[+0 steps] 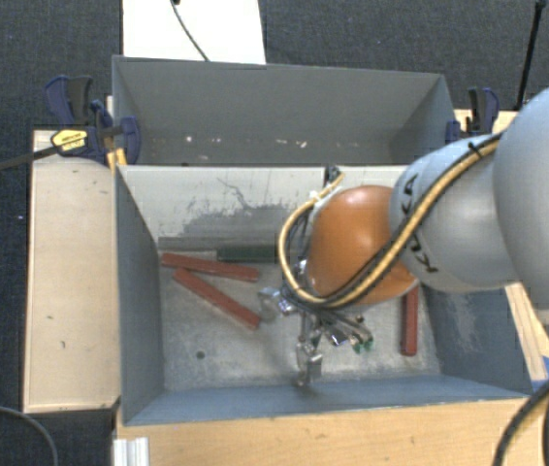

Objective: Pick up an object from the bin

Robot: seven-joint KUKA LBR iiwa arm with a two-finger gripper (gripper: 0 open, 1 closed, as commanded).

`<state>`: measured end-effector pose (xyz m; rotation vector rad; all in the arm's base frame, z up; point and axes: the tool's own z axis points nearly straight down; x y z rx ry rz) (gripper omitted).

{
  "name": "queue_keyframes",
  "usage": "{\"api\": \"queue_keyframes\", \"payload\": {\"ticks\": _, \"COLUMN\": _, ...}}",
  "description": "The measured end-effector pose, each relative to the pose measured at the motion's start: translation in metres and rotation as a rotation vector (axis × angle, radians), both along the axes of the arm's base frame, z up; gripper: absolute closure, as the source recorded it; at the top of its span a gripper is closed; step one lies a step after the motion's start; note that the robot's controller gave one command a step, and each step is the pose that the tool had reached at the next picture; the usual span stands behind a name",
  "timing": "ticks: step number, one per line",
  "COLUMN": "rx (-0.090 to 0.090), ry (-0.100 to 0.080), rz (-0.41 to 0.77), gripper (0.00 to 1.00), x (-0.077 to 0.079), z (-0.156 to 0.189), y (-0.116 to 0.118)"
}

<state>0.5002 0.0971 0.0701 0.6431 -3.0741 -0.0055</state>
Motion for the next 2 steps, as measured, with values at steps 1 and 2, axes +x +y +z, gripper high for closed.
{"api": "queue_keyframes", "payload": {"ticks": 1, "rx": -0.002, "ry": -0.009, "rz": -0.03, "gripper": 0.0, "x": 0.067, "z": 0.001, "y": 0.004}}
{"api": "queue_keyframes", "payload": {"ticks": 2, "rx": -0.007, "ry": -0.001, "rz": -0.029, "gripper": 0.0, "x": 0.044, "z": 0.0, "y": -0.105}}
